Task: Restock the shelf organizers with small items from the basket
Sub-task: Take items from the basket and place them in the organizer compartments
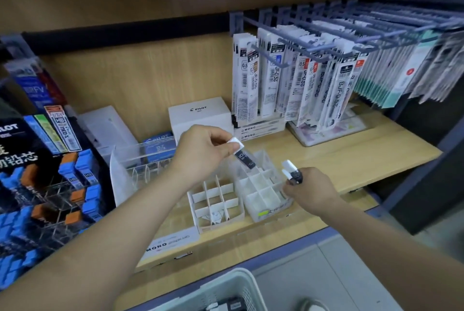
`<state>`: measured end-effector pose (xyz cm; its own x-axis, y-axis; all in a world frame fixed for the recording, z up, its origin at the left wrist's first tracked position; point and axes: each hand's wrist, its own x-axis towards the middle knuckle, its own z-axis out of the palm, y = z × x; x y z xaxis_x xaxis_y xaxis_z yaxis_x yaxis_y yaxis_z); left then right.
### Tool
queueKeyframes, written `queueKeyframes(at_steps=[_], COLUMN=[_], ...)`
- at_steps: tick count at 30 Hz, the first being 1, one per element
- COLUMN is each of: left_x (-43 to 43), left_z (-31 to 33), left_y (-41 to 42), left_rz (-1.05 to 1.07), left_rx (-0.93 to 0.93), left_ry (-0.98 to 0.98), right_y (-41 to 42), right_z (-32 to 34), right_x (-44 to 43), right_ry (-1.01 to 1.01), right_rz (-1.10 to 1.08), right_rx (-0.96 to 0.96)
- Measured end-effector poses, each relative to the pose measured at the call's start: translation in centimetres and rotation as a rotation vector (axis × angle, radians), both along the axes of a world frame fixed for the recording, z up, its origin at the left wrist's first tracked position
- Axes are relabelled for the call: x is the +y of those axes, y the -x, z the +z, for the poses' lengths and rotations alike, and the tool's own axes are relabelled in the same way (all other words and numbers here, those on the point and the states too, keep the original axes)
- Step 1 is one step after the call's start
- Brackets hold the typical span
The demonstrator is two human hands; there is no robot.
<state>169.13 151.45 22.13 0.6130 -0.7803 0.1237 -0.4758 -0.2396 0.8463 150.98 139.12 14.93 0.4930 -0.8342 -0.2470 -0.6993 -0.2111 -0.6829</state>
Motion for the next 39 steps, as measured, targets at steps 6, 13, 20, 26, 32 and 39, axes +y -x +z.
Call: queueKeyframes(at_steps=[6, 13, 20, 26, 32, 39], left_x=[-5.4, -6.7, -7.2, -7.3, -7.1, -6.5], left_z=[-1.7, -4.0, -5.0, -4.7, -4.7, -4.8], left_y=[1.4, 2.4, 2.8, 3.0, 2.6, 3.3], left_rz=[0.004, -0.003, -0.098, -0.087, -0.217, -0.282], left_rx=[-0.256, -0.592, -0.898, -0.880, -0.948, -0.967], left_ry=[-0.123, -0.299, -0.337, -0.310, -0.312, -0.342], right_y=[0.7, 0.7, 1.1, 1.6, 1.9, 1.9], right_z=[-0.1, -0.6, -0.5, -0.1, 0.1, 0.2], right_x=[-0.6, -1.1, -1.1, -1.2, -1.3, -1.0], right_ry=[-0.027, -0.051, -0.108, -0.118, -0.145, -0.165], right_rz=[0.047, 0.066, 0.088, 0.093, 0.094, 0.106], right_rx=[-0.020, -0.049, -0.074, -0.072, -0.081, -0.103])
